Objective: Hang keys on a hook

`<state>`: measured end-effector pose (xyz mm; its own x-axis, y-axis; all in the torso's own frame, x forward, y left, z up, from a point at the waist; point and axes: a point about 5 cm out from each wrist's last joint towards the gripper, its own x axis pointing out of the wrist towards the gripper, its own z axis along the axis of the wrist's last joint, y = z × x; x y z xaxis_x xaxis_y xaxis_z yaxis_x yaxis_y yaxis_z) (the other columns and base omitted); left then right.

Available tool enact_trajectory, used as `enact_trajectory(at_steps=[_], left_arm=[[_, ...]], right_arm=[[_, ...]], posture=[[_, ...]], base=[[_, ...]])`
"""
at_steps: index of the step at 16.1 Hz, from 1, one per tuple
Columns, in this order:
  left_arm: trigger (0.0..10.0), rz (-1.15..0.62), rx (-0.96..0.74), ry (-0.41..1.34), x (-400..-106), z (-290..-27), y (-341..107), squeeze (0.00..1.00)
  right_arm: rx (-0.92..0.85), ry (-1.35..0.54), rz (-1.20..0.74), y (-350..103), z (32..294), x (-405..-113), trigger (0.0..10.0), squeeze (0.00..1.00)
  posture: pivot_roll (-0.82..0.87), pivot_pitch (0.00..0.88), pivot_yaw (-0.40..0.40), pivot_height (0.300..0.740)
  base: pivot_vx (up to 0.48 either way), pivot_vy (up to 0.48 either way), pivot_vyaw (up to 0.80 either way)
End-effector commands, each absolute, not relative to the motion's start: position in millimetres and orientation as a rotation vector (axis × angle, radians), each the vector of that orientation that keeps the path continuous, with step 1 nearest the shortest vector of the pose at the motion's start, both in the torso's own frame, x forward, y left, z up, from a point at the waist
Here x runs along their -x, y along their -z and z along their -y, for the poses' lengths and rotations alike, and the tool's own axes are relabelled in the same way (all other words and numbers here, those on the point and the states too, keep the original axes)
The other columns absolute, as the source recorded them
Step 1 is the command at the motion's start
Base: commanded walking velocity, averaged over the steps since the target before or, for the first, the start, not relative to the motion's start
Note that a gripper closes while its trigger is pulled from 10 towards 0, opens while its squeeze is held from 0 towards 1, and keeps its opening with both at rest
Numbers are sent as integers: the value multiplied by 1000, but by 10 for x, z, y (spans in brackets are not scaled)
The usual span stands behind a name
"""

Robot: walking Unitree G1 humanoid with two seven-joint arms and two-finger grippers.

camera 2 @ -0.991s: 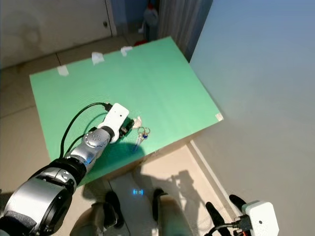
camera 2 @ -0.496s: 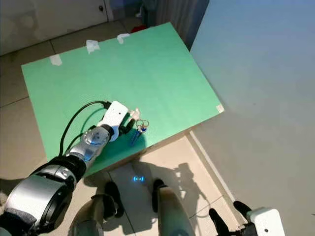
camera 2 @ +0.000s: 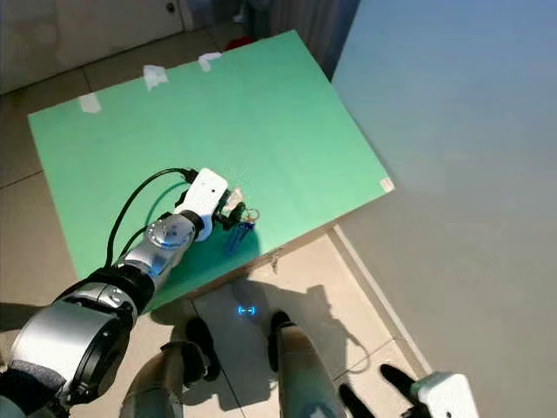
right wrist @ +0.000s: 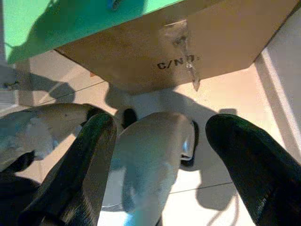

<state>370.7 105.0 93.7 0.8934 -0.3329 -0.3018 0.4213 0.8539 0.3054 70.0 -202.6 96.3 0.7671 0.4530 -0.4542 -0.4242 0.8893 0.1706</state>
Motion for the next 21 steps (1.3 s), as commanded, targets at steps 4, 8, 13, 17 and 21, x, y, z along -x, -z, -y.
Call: enact_trajectory(at_steps=[4, 8, 13, 17, 21], left_arm=[[10000, -337, -293, 412, -3618, -1076, -762, 0], [4314, -419, -265, 383, -3552, -1164, -628, 0], [0, -427, -243, 380, -3549, -1234, -622, 0], [0, -376, -185, 334, -3568, -1291, -663, 0], [0, -242, -3, 323, -3616, -1282, -809, 0]], right_arm=[[-77, -515, -565, -1016, 2016, -603, 10000, 0], [-81, -500, -588, -1037, 2033, -537, 10000, 0], [-74, -481, -589, -1023, 2026, -544, 10000, 0], [-68, -477, -586, -998, 2041, -584, 10000, 0], [-63, -485, -575, -958, 2047, -665, 10000, 0]], posture=[[-645, 440, -68, 740], [-656, 448, -74, 740], [-646, 434, -64, 740], [-631, 417, -59, 740], [-601, 404, -61, 740]], base=[[0, 0, 0], [0, 0, 0], [0, 0, 0], [0, 0, 0], [0, 0, 0]])
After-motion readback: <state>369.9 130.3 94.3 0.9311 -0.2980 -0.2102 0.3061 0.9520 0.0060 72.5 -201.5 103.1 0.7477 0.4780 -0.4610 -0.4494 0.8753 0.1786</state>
